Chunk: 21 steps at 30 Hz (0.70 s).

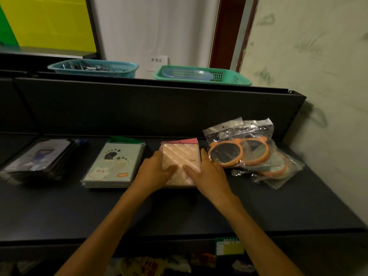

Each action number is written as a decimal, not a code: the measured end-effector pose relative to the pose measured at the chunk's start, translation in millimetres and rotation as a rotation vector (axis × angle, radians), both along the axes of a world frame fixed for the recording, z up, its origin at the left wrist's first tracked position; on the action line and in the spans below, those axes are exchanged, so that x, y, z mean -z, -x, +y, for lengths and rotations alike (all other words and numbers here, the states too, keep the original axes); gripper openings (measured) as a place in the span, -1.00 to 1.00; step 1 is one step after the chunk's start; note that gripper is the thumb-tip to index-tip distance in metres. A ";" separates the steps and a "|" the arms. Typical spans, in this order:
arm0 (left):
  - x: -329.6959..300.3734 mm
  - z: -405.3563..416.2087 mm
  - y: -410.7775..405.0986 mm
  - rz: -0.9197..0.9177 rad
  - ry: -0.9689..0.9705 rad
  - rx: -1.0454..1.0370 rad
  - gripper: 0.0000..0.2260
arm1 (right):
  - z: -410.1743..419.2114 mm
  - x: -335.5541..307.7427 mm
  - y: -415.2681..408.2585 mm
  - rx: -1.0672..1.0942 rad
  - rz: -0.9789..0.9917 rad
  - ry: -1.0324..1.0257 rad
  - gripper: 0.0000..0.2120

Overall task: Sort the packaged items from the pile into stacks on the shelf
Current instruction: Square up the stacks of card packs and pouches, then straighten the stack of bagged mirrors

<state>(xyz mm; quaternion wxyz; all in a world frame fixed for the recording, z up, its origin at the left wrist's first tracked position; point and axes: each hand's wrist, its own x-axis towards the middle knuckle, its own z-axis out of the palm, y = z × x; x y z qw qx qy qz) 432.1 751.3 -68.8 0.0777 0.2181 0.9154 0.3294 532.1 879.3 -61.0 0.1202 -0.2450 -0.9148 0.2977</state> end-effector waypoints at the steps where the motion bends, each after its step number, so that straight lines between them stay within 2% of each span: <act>1: -1.3 -0.7 -1.0 0.019 0.015 0.002 -0.41 | -0.9 0.1 -0.9 0.005 -0.004 -0.031 -0.26; 7: -19.4 6.6 -7.5 0.275 0.083 0.112 -0.34 | 15.5 -18.2 -20.6 -0.016 0.093 -0.221 -0.48; 12: -23.5 41.4 -24.7 0.302 0.052 0.319 -0.34 | 49.2 -25.9 -50.9 0.063 0.131 -0.360 -0.49; 15: -20.4 63.1 -31.8 0.301 -0.028 0.395 -0.41 | 70.3 -31.2 -70.8 0.122 0.111 -0.384 -0.49; 17: -18.1 76.8 -34.0 0.322 -0.043 0.428 -0.45 | 85.3 -31.5 -81.6 0.156 0.094 -0.389 -0.49; 21: -14.5 106.2 -42.5 0.303 -0.016 0.427 -0.38 | 117.1 -30.0 -98.3 0.187 0.068 -0.399 -0.48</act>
